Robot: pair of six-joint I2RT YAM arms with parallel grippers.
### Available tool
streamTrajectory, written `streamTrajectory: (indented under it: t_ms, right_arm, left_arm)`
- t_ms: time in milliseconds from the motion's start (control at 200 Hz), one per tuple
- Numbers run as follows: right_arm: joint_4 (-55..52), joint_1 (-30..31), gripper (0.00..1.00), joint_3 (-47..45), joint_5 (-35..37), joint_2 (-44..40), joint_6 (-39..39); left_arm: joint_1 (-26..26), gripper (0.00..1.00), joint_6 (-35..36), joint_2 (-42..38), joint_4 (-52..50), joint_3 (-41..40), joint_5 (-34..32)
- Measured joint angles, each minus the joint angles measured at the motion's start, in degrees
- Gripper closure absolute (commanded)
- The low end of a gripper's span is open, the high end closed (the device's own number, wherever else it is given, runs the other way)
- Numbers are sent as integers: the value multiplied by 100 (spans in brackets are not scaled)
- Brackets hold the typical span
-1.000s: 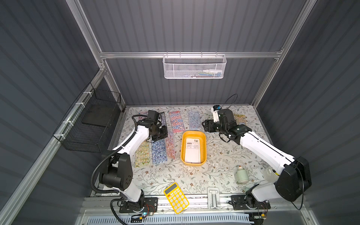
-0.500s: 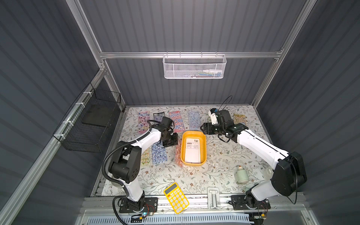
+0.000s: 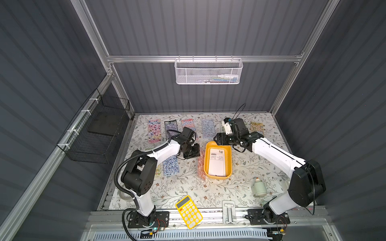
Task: Take the stickers out of the storage box
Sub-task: Move the storage box to the center of the board.
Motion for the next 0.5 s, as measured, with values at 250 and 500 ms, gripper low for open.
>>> streamTrajectory:
  t_ms: [250, 500]
  right_arm:
    - [-44, -11, 10, 0, 15, 0, 20]
    - [-44, -20, 1, 0, 68, 0, 70]
  left_arm:
    - [535, 100, 24, 0, -42, -96, -293]
    - [949, 98, 20, 26, 33, -251, -527]
